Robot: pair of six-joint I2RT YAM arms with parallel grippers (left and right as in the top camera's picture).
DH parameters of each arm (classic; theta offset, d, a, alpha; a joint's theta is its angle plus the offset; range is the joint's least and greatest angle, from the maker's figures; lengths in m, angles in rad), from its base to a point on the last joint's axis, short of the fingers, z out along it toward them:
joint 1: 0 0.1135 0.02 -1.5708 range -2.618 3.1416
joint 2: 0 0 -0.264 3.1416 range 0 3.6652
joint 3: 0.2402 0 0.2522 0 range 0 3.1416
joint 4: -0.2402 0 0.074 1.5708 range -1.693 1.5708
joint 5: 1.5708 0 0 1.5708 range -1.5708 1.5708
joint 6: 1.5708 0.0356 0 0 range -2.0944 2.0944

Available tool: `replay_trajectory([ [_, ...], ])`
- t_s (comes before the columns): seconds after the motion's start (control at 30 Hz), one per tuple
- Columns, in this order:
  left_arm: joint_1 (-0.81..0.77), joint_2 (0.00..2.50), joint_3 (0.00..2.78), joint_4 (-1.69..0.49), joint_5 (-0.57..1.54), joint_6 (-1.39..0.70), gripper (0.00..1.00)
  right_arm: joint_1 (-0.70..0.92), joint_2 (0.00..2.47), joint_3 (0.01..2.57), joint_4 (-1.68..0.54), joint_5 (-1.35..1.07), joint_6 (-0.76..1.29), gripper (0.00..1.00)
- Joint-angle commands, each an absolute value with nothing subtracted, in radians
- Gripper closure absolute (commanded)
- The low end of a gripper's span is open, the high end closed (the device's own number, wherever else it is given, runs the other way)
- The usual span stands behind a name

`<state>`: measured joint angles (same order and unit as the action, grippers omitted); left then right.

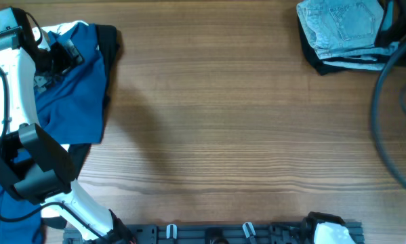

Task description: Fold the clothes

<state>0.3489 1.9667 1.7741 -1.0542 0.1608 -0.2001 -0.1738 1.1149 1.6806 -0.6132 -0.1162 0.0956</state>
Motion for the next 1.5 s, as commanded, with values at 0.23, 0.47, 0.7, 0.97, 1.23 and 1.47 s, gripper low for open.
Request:
replay_trajectory([
  [0.23, 0.349, 1.979, 1.785, -1.054, 0.159, -0.188, 0.00, -0.176, 0.474, 0.328, 0.110, -0.264, 0.135, 0.00],
  [0.47, 0.349, 1.979, 1.785, -1.054, 0.159, -0.188, 0.00, -0.176, 0.251, 0.043, 0.226, -0.265, 0.263, 0.00],
  [0.7, 0.349, 1.979, 1.785, -1.054, 0.159, -0.188, 0.00, 0.007, 0.189, 0.004, 0.136, -0.263, -0.097, 0.00],
  [0.97, 0.349, 1.979, 1.785, -1.054, 0.159, -0.188, 0.00, 0.020, 0.032, 0.005, 0.021, -0.225, -0.132, 0.00],
  [1.23, 0.349, 1.979, 1.785, -1.054, 0.159, -0.188, 0.00, 0.020, 0.017, 0.005, 0.021, -0.226, -0.131, 0.00],
  [1.47, 0.349, 1.979, 1.785, -1.054, 0.159, -0.188, 0.00, 0.020, 0.018, 0.005, 0.020, -0.226, -0.131, 0.00],
])
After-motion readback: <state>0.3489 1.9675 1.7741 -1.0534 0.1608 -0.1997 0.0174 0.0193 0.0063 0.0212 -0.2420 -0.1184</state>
